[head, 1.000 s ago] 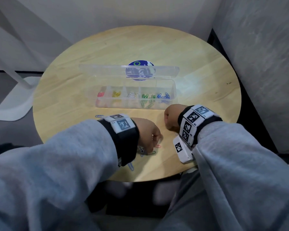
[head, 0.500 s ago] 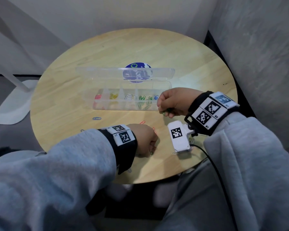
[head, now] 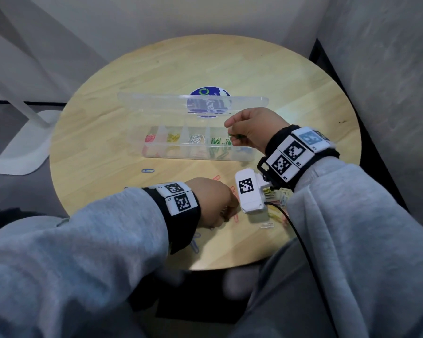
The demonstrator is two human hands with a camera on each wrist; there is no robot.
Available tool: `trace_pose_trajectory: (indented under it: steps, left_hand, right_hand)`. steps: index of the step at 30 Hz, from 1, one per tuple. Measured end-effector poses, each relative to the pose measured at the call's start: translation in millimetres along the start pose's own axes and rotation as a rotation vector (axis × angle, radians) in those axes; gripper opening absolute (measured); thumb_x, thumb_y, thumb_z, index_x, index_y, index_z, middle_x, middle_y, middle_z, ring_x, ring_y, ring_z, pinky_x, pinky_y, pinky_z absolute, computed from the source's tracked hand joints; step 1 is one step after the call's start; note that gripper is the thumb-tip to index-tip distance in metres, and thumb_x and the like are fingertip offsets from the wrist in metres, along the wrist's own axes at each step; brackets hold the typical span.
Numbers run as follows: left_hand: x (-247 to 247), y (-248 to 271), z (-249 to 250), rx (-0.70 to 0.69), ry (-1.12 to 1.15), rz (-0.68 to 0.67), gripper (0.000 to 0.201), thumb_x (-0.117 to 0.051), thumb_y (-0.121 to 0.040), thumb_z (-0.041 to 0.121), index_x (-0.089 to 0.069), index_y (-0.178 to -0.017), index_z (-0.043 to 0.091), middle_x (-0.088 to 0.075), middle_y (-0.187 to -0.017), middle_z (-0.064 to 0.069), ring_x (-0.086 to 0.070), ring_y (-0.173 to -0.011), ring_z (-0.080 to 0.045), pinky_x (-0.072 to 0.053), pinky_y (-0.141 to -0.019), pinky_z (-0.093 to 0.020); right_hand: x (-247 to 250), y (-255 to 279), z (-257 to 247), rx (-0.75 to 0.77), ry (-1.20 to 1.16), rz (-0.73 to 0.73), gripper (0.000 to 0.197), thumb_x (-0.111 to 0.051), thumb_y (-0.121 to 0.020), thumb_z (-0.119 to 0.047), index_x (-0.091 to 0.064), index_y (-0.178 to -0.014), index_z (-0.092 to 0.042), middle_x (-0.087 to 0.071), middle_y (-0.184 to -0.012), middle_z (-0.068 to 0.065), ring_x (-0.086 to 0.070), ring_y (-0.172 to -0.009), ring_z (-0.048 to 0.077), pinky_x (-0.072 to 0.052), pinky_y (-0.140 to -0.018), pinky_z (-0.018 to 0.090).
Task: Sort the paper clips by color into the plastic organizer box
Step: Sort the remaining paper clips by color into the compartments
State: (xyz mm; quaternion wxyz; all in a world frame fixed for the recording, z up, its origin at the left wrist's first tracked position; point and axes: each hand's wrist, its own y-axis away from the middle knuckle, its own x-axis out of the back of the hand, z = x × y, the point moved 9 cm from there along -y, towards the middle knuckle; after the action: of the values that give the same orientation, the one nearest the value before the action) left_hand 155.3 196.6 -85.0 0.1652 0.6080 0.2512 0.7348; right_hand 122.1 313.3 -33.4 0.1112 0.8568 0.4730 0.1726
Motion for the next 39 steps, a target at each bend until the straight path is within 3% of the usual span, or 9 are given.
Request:
trace_pose_trajectory:
  steps: [4,8,14,17,25,29,33,36,39]
  left_hand:
    - [-2.1,-1.5,-3.2,-0.016,-0.007,-0.035,0.020,-0.060,-0.079,0.021,-0.063,-0.099,0.024,-0.065,-0.095,0.002,-0.059,-0.086,-0.024,-0.048,-0.073,-0.032]
    - [-4.0,-3.7,-3.5,-0.020,0.004,-0.047,0.017,-0.061,-0.079,0.021,-0.061,-0.096,0.021,-0.058,-0.086,0.006,-0.054,-0.079,-0.022,-0.034,-0.056,-0.024]
    - [-4.7,-3.0,-2.7,-0.028,0.063,-0.054,0.018,-0.062,-0.077,0.021,-0.059,-0.094,0.025,-0.064,-0.096,0.004,-0.058,-0.085,-0.022,-0.045,-0.071,-0.031]
    - [-1.7,-3.2,-2.4,0.003,0.049,-0.051,0.017,-0.061,-0.078,0.019,-0.063,-0.094,0.025,-0.060,-0.085,0.007,-0.054,-0.078,-0.019,-0.043,-0.065,-0.026]
    - [-11.2,-2.5,-7.5,0.013,0.174,-0.087,0.010,-0.066,-0.078,0.025,-0.064,-0.086,0.021,-0.060,-0.076,0.007,-0.052,-0.068,-0.015,-0.037,-0.064,-0.022]
    - [8.3,10.2,-41.3,0.144,0.568,0.057,0.017,-0.067,-0.077,0.021,-0.054,-0.065,0.021,-0.053,-0.048,0.011,-0.045,-0.045,-0.002,-0.038,-0.052,-0.017]
    - [39.1,18.8,-86.9,0.303,0.820,0.256,0.023,-0.063,-0.082,0.014,-0.051,-0.063,0.021,-0.049,-0.061,0.003,-0.042,-0.055,-0.011,-0.035,-0.052,-0.022]
    - [57.5,18.5,-113.1,0.412,0.994,0.395,0.024,-0.063,-0.083,0.014,-0.050,-0.063,0.018,-0.050,-0.068,-0.004,-0.042,-0.057,-0.015,-0.034,-0.050,-0.021]
    - [78.6,10.2,-120.4,0.439,1.036,0.517,0.025,-0.065,-0.082,0.017,-0.049,-0.063,0.018,-0.053,-0.071,-0.006,-0.047,-0.059,-0.014,-0.039,-0.053,-0.023]
  right_hand:
    - [0.7,0.9,2.7,0.000,-0.011,-0.001,0.021,-0.053,-0.086,0.007,-0.058,-0.073,-0.009,-0.054,-0.066,0.008,-0.052,-0.054,0.015,-0.053,-0.060,0.020]
    - [0.8,7.1,4.9,-0.016,-0.014,-0.049,0.022,-0.051,-0.087,0.008,-0.059,-0.074,-0.008,-0.053,-0.067,0.008,-0.052,-0.055,0.015,-0.052,-0.055,0.017]
    - [8.3,17.1,3.9,-0.111,-0.353,-0.056,0.025,-0.035,-0.090,0.007,-0.055,-0.076,-0.002,-0.046,-0.068,0.008,-0.047,-0.056,0.014,-0.046,-0.043,0.013]
    - [8.2,16.9,7.1,-0.129,-0.494,-0.024,0.025,-0.034,-0.088,0.008,-0.054,-0.075,0.001,-0.046,-0.073,0.010,-0.048,-0.058,0.017,-0.050,-0.045,0.015]
    - [3.5,17.1,8.8,-0.171,-0.329,-0.065,0.028,-0.030,-0.088,0.009,-0.055,-0.078,0.000,-0.048,-0.079,0.012,-0.051,-0.068,0.020,-0.054,-0.055,0.017]
    - [-1.6,13.4,8.3,-0.174,-0.397,-0.023,0.016,-0.039,-0.087,0.004,-0.054,-0.084,-0.001,-0.049,-0.094,0.016,-0.052,-0.086,0.024,-0.051,-0.070,0.024]
    - [-12.1,12.1,2.6,-0.145,-0.559,-0.030,0.012,-0.045,-0.083,0.002,-0.052,-0.091,-0.002,-0.048,-0.083,0.013,-0.039,-0.063,0.016,-0.045,-0.069,0.022]
    - [-5.8,14.5,4.4,-0.151,-0.513,-0.007,0.036,-0.042,-0.087,0.003,-0.053,-0.121,0.006,-0.049,-0.134,0.030,-0.058,-0.109,0.028,-0.047,-0.086,0.026]
    - [5.7,20.2,0.4,-0.149,-0.349,-0.007,0.030,-0.036,-0.088,0.005,-0.061,-0.103,-0.002,-0.061,-0.120,0.019,-0.062,-0.102,0.019,-0.050,-0.082,0.021]
